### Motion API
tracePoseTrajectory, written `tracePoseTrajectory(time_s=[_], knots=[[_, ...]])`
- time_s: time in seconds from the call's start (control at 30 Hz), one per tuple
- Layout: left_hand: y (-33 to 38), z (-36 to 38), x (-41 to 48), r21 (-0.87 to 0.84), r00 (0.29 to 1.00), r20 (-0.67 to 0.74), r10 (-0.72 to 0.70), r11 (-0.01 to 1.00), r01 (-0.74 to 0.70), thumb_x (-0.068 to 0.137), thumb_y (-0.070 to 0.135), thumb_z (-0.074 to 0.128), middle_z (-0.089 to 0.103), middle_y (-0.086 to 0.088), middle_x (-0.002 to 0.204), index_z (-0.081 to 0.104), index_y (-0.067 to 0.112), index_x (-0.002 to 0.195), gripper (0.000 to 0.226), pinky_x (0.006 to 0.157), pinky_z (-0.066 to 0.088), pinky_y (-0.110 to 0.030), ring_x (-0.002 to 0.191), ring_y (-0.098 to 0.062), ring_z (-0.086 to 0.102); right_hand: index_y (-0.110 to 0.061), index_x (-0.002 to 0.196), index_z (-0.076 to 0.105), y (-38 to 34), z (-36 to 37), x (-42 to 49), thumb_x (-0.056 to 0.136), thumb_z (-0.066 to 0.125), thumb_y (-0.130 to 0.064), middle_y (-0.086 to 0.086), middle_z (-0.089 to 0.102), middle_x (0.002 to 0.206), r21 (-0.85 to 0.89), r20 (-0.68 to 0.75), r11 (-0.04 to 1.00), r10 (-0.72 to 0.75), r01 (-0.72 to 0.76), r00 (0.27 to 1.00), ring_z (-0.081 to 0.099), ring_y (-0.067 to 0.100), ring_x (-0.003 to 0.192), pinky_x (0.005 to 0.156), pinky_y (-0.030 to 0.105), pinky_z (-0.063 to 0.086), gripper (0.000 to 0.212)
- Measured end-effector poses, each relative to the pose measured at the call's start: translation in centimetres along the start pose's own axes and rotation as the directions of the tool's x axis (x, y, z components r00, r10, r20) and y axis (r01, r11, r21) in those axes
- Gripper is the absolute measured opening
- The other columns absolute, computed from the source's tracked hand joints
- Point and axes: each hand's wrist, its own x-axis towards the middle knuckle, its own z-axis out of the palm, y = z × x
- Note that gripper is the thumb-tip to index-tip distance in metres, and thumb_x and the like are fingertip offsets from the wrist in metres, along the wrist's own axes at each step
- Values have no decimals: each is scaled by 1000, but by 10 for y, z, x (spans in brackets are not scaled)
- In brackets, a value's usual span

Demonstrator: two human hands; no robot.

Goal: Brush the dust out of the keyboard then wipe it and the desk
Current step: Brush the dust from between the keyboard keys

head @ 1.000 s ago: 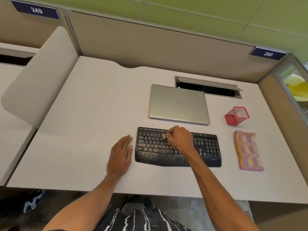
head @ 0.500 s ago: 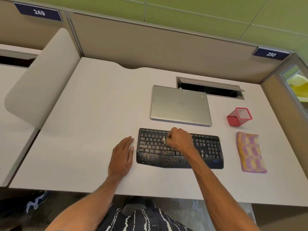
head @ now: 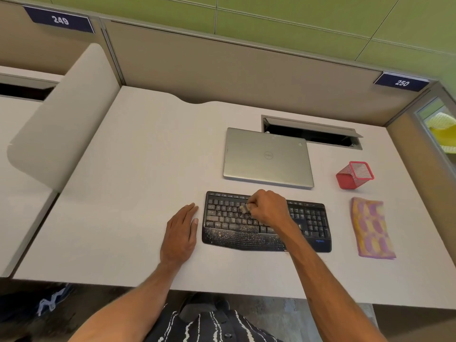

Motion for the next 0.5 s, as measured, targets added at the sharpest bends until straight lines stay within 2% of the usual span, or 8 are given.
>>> tracePoseTrajectory(time_s=[0.07, 0.17, 0.27, 0.4, 0.5], knots=[[0, 0, 0, 2, 1000, -2, 4, 1000, -4, 118, 39, 35, 46, 13, 168, 50, 28, 162, 48, 131, 29, -36, 158, -6, 36, -35, 115, 78, 0, -2, -2, 101, 67, -38, -20, 76, 91, -7, -34, 997, -73, 73, 997, 52, -5, 58, 59, 20, 44, 18], [0, 0, 0, 3, 1000, -1, 1, 1000, -1, 118, 40, 34, 46, 12, 168, 50, 27, 162, 49, 132, 29, -36, 158, -6, 36, -37, 122, 75, -2, -3, -7, 103, 63, -38, -20, 76, 107, -93, 20, 984, -154, 155, 988, 55, -6, 64, 59, 19, 45, 22], [1, -1, 0, 3, 1000, -5, 4, 1000, -4, 118, 39, 34, 47, 12, 167, 50, 26, 162, 49, 131, 28, -34, 158, -6, 36, -35, 119, 75, 4, -4, -10, 103, 64, -36, -16, 77, 100, -201, 34, 972, -118, 123, 992, 66, 4, 76, 75, 29, 58, 20], [1, -1, 0, 0, 1000, -5, 5, 1000, -5, 117, 38, 35, 47, 12, 167, 51, 26, 161, 48, 131, 30, -36, 158, -7, 37, -30, 112, 76, 15, -9, -8, 99, 69, -35, -12, 74, 87, -309, 30, 950, -33, 40, 999, 66, 8, 74, 85, 37, 59, 15], [1, -1, 0, -3, 1000, 0, 6, 1000, -6, 117, 38, 35, 47, 12, 167, 50, 27, 162, 48, 131, 30, -36, 158, -7, 37, -29, 109, 76, 14, -17, -6, 100, 66, -36, -12, 76, 90, -168, 7, 986, -18, 19, 1000, 63, 4, 71, 80, 30, 54, 15]])
